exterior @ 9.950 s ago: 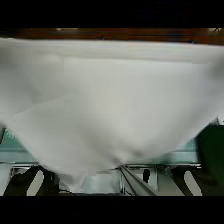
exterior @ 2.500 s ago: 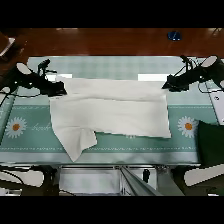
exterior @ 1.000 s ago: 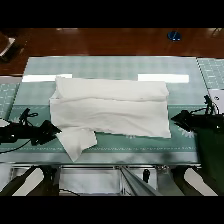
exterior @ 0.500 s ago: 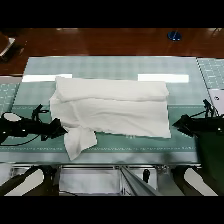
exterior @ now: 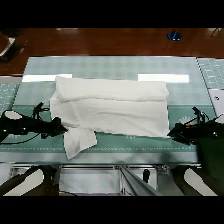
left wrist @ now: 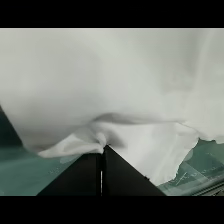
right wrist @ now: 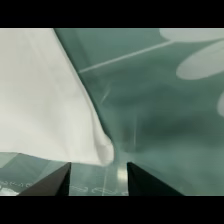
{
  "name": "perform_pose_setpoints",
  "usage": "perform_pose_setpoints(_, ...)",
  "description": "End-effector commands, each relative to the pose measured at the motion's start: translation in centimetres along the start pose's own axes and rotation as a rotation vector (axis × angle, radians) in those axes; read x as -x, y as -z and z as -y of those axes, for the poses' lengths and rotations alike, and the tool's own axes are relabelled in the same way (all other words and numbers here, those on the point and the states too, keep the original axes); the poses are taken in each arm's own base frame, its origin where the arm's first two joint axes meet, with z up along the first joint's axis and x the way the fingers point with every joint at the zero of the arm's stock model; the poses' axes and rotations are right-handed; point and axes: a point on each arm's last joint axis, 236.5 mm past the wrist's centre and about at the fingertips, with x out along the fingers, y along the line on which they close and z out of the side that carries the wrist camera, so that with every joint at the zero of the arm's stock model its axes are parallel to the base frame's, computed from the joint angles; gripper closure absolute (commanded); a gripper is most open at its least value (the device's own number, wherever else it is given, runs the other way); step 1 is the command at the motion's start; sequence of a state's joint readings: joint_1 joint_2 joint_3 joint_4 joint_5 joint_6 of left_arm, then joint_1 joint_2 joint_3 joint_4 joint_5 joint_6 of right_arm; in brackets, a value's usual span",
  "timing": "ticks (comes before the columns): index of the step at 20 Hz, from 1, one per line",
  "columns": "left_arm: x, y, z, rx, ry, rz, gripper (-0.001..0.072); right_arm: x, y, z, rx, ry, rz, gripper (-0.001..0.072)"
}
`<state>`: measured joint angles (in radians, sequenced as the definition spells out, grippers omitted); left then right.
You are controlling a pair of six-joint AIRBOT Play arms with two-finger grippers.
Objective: Fold the shirts.
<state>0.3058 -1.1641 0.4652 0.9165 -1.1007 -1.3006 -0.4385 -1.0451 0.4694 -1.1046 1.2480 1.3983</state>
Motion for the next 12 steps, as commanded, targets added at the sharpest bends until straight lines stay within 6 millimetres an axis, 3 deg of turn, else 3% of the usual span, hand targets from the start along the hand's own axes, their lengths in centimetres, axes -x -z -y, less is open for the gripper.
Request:
perform_pose_setpoints(1,0.0,0.1,0.1,-0.007,0.003,-0.006,0.0684,-0.5,-1.2,-0.8,-0.008,-0.014,0.057,0.0304)
perform_pose_setpoints(3,0.0,0.1,0.1,-0.007,0.003,-0.006,0.0685,-0.4,-2.3,-1.5,-0.024,-0.047,0.100,0.0304)
perform_pose_setpoints(8,0.0,-0.1,0.0,-0.011,0.000,0.003,0.0684,-2.0,-1.9,-2.2,-0.049,-0.105,0.025,0.0322)
perform_pose_setpoints(10,0.0,-0.1,0.0,-0.011,0.001,0.002,0.0684,-2.4,-2.5,-4.0,-0.035,-0.196,0.029,0.0516)
perform_pose_setpoints(11,0.0,-0.1,0.1,-0.018,0.001,0.003,0.0684,-2.3,-2.8,-5.2,0.006,-0.253,0.040,0.0676)
perform_pose_setpoints(12,0.1,-0.2,0.1,-0.035,0.002,0.006,0.0684,-2.0,-3.2,-6.0,0.023,-0.286,0.057,0.0688)
